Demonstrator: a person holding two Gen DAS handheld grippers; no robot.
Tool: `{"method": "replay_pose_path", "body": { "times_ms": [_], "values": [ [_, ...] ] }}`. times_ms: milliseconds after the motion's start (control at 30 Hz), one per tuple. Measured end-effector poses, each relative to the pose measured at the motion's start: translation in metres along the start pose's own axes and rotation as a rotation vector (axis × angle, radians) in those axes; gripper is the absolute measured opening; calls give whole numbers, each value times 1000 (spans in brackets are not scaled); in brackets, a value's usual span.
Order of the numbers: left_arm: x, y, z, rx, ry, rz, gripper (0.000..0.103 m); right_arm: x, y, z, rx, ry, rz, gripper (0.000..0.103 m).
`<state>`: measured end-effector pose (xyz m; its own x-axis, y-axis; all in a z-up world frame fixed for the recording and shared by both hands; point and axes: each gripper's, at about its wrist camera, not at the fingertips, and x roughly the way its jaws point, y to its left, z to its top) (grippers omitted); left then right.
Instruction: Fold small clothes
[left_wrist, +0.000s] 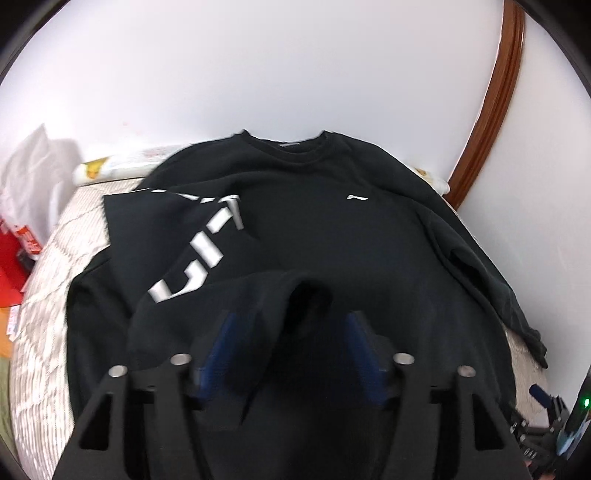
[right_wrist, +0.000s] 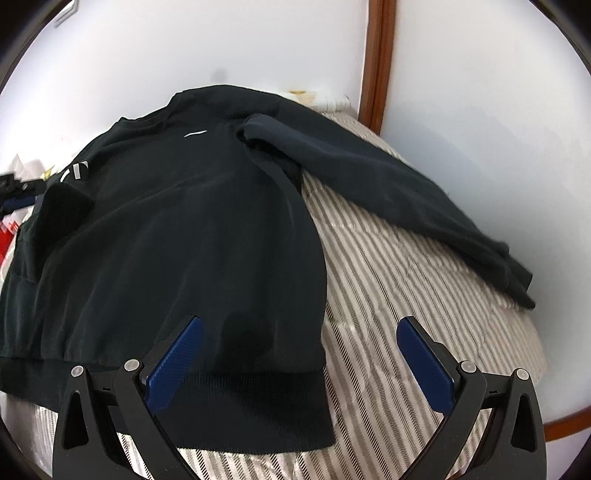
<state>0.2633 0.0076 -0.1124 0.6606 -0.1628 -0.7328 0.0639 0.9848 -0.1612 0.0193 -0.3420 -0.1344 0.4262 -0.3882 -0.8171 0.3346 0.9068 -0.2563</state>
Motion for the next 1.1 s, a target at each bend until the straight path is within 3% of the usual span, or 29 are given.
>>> {"method": "replay_pose_path", "body": {
  "times_ms": [133,300,533,767,933,967,1000,1100],
  "values": [
    [-21,25,-28,-18,0,33,62,-3,-2,-7,1,7,3,97],
    [-48,69,-68,-50,9,122,62,-5,-9,-20,-21,25,-22,78],
    [-77,120,-125,-138,40,195,62,-2,-20,-41,43,41,158,61],
    [-77,127,-158,-172,66,125,61,4,-7,-35,14,29,170,52],
    [-65,123,-160,-184,75,127,60,11,-1,-28,12,17,154,52],
    [-64,123,-160,-189,64,137,59,12,-1,-26,19,14,155,52],
    [-63,121,-159,-188,60,146,50,14,-2,-24,29,8,156,51],
    [-60,117,-155,-173,71,154,28,15,1,-22,6,-12,123,34]
  ]
}}
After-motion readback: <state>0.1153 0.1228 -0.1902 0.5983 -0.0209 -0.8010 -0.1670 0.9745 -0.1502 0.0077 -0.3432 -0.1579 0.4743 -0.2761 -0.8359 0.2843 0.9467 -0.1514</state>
